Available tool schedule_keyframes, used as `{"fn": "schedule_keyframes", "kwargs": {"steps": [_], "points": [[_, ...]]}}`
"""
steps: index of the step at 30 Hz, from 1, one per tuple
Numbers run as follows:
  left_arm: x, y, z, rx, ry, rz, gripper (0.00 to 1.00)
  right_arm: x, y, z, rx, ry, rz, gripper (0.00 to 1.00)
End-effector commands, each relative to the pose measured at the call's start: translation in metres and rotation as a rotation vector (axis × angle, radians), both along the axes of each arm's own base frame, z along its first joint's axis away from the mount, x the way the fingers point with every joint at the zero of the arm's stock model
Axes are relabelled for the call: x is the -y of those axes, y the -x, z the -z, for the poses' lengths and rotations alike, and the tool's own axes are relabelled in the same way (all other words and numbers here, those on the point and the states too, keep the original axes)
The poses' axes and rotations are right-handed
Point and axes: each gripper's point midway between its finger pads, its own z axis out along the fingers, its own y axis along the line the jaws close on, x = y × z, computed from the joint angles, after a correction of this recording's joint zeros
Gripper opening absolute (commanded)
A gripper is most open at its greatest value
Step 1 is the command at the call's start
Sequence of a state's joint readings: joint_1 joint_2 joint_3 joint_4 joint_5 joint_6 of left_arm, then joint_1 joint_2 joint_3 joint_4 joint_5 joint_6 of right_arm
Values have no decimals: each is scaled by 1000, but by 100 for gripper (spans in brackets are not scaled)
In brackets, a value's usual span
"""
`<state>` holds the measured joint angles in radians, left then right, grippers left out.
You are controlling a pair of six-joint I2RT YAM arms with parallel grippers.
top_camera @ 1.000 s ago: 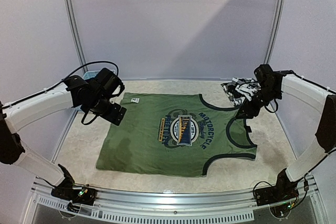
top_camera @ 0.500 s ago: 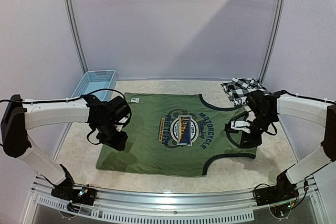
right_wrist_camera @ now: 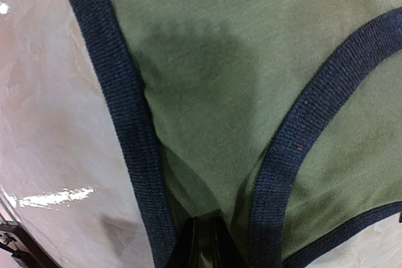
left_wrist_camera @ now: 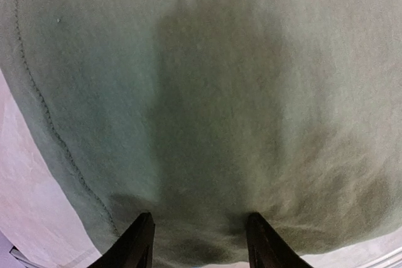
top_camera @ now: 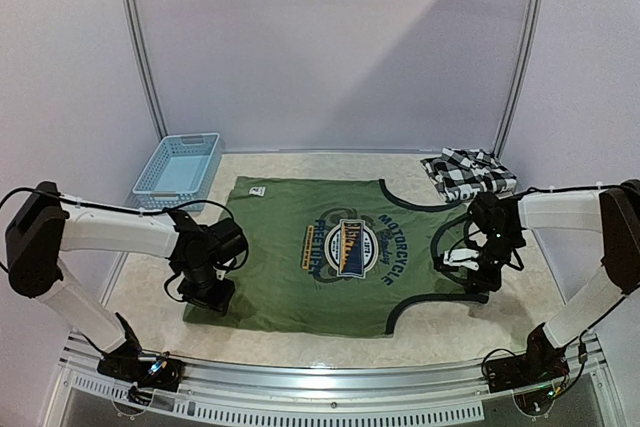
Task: Fold and stack the mixed laundry pile
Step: Flatten out the crumpled tank top at the center of the board.
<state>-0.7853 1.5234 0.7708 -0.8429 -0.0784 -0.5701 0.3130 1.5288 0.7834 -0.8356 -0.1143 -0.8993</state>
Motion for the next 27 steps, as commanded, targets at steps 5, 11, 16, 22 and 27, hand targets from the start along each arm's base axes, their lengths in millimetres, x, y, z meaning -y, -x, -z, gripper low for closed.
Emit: {"fn": "schedule_keyframes", "kwargs": {"steps": [5, 11, 16, 22, 27], "points": [[22, 20, 5, -19, 33, 52, 52, 19, -9, 16, 61, 90, 4, 10], [36, 16, -50, 32, 20, 153, 58, 37, -36, 6, 131, 137, 59, 11], [23, 19, -83, 39, -20, 180, 59, 35, -29, -7, 134, 108, 23, 13], [29, -19, -137, 214, -51, 259, 68, -6, -34, -72, 199, -133, -1, 26], [54, -17, -153, 187, 1, 480, 68, -59, -21, -126, 253, -302, -115, 34]]}}
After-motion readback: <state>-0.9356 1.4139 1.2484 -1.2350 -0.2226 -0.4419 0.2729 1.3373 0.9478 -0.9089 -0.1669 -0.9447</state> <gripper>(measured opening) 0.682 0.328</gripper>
